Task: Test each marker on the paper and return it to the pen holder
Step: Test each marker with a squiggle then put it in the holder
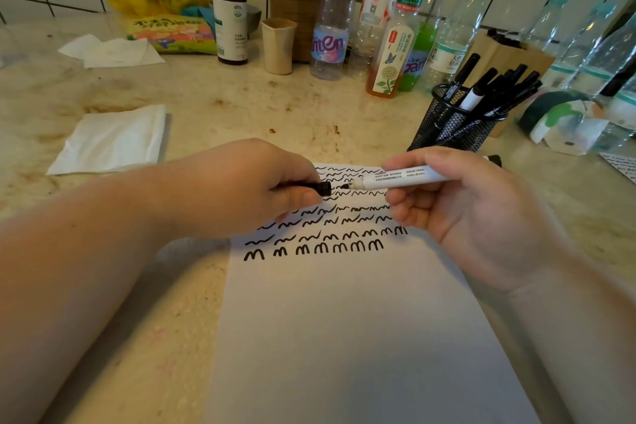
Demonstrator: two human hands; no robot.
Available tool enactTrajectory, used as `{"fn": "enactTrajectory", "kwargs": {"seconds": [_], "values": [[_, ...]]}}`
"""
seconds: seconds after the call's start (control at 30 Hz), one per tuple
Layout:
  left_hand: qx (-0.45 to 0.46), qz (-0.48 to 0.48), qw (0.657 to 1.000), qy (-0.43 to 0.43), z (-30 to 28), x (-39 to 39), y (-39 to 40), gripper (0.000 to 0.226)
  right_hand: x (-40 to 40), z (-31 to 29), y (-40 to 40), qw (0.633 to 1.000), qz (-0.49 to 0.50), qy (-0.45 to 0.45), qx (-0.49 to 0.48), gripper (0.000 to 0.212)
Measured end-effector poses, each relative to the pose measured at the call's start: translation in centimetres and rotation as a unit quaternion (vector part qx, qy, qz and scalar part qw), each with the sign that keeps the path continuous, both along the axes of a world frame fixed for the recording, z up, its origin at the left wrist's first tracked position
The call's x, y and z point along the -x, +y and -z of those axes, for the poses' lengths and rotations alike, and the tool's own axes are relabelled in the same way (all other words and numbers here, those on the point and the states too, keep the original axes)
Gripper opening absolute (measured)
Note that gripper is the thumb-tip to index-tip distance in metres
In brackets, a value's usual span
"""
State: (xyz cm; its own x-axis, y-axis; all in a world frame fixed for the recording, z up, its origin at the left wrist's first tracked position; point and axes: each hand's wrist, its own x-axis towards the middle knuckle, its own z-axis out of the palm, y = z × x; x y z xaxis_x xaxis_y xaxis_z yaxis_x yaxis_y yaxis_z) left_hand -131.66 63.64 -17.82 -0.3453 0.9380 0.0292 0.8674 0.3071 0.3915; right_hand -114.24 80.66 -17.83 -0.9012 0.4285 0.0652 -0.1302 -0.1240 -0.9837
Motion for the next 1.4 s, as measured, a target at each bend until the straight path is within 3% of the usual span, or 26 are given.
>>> {"fn": "enactTrajectory", "kwargs": {"seconds": [0.3,0.63,0.87,1.07,1.23,1.3,1.4], "values": [[-0.009,0.011,1.0,0.004,-0.3,-0.4,0.0,0.022,-0.1,0.0,-0.3,0.997,0.001,-0.026,-0.072,0.013],[-0.006,-0.007,1.0,0.006,-0.5,-0.8,0.1,0.017,0.0,0.2,-0.7,0.985,0.019,-0.046,-0.164,0.016],[0.007,0.003,1.0,-0.013,-0.3,-1.0,0.4,0.024,0.3,0.7,-0.5,0.989,-0.026,-0.008,-0.144,0.016],[-0.006,-0.002,0.999,-0.036,-0.4,-0.8,0.4,0.023,0.3,1.0,-0.3,0.982,-0.017,0.012,-0.187,0.017],[-0.021,-0.011,0.999,-0.043,-0.1,-0.3,0.3,0.017,0.1,0.6,-0.1,0.993,-0.015,-0.008,-0.115,0.016],[-0.036,-0.026,0.997,-0.063,-0.1,-0.2,0.2,0.019,0.0,0.3,-0.2,0.991,0.01,-0.01,-0.132,0.015],[-0.047,-0.041,0.994,-0.093,0.0,0.0,0.1,0.018,-0.3,-1.2,-0.4,0.965,0.114,-0.009,-0.234,0.01]]}}
